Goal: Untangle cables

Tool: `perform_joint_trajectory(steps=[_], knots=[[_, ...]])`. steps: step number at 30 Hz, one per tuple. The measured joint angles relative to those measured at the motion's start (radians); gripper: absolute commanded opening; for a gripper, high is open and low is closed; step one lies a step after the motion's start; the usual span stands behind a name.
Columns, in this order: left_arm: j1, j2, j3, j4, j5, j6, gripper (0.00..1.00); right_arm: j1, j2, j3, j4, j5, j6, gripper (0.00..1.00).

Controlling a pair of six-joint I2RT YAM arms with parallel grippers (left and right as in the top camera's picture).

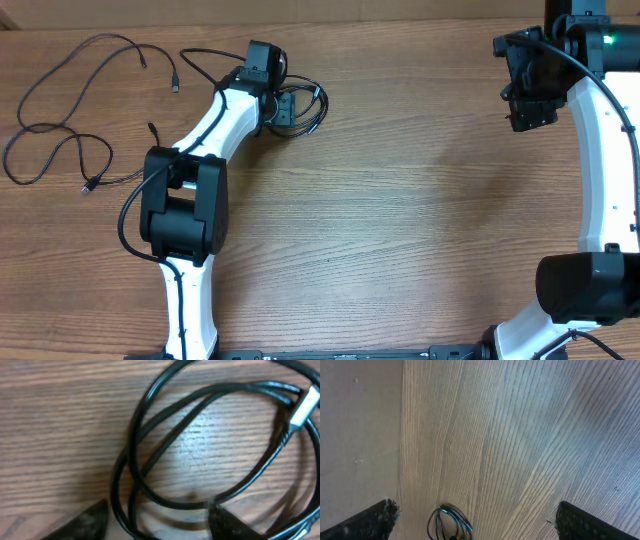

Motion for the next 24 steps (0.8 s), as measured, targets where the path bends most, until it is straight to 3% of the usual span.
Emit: perform_joint_trajectory(steps=[3,7,12,16,21,24], knots=[[0.000,0.000,0.000,0.002,-0.002,0.005,0.45,0.000,0.000,0.000,0.000,0.000,0.000,1.00],[0.000,0.000,0.000,0.002,-0.004,0.003,0.63,0.000,0.000,0.000,0.000,0.000,0.000,1.00],[0.000,0.000,0.000,0.015,-0.004,-0.005,0.66,0.000,0.000,0.000,-0.002,0.000,0.000,1.00],[0.000,0.000,0.000,0.043,-0.004,-0.083,0.66,0.000,0.000,0.000,0.000,0.000,0.000,1.00],[0.000,0.004,0.000,0.055,-0.004,-0.175,0.46,0.000,0.000,0.000,0.000,0.000,0.000,1.00],[0.000,0.021,0.000,0.052,-0.004,-0.200,0.11,0.000,0.000,0.000,0.000,0.000,0.000,1.00]])
